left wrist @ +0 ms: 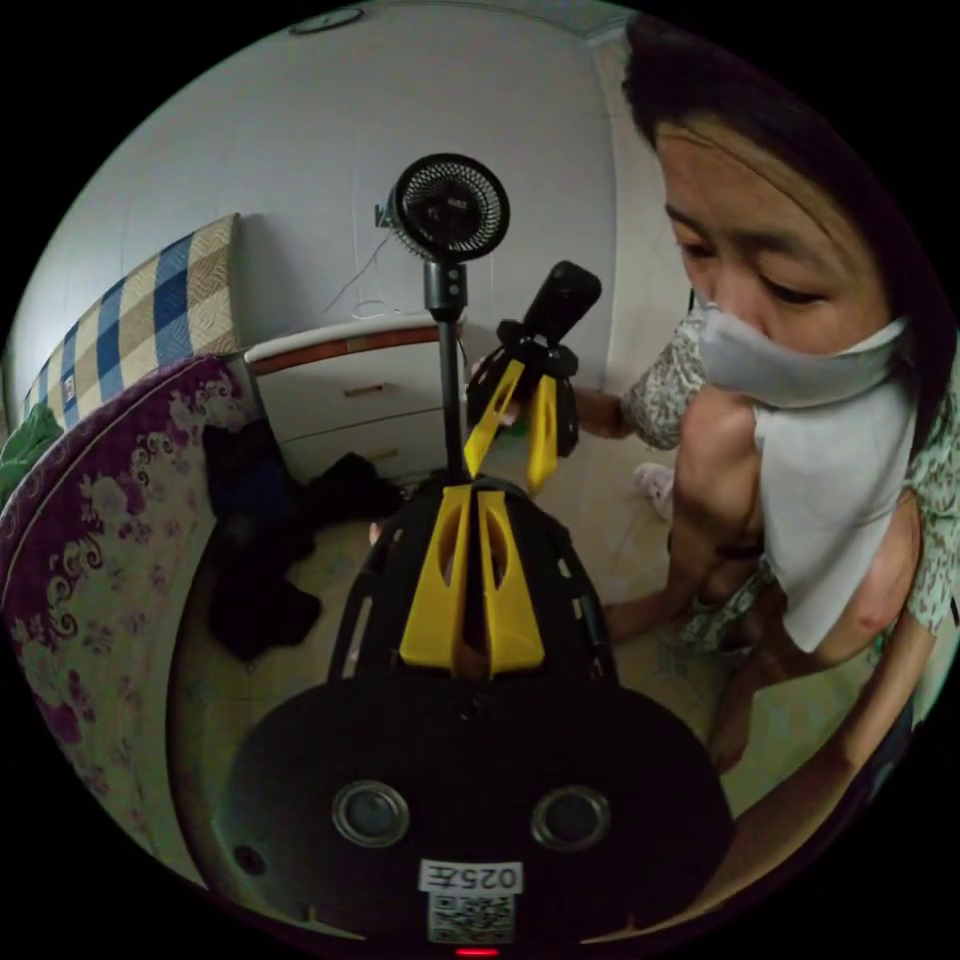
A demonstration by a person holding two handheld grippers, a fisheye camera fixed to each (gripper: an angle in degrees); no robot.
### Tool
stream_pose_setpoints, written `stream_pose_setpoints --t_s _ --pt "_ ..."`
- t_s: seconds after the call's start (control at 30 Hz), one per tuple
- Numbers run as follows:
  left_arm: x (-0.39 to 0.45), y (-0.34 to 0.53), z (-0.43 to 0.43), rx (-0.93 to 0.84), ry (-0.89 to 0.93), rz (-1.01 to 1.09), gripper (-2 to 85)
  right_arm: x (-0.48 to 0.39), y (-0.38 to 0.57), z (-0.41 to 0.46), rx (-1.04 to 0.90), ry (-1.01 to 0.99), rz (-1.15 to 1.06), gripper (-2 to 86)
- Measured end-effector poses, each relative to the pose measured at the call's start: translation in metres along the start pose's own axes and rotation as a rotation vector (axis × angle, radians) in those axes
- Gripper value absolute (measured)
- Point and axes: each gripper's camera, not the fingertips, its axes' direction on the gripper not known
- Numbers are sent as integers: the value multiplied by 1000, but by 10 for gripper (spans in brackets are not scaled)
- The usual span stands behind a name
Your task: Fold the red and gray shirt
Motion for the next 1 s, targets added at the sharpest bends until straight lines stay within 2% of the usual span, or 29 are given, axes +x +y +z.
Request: stream_pose_setpoints --t_s 0.27,0.4,0.6,0.67,0.83,0.93,1.0 --pt "30 -14 -12 9 14 -63 -14 -37 31 21 -36 60 15 61" --pt "40 -11 -26 65 33 -138 -13 -48 58 25 -72 71 29 8" --pt "60 -18 -50 129 45 -201 -13 -47 104 29 -33 -21 110 -8" --pt "68 -21 -54 125 34 -219 -13 -43 121 28 14 -29 194 -9" --pt "58 -36 -48 88 28 -376 -13 -14 208 10 191 30 762 -9" --pt "57 -58 -42 98 82 -380 -13 -8 252 -6 360 12 891 -8" --pt "64 -69 -56 168 137 -373 -13 -7 258 -11 437 -4 868 -8"
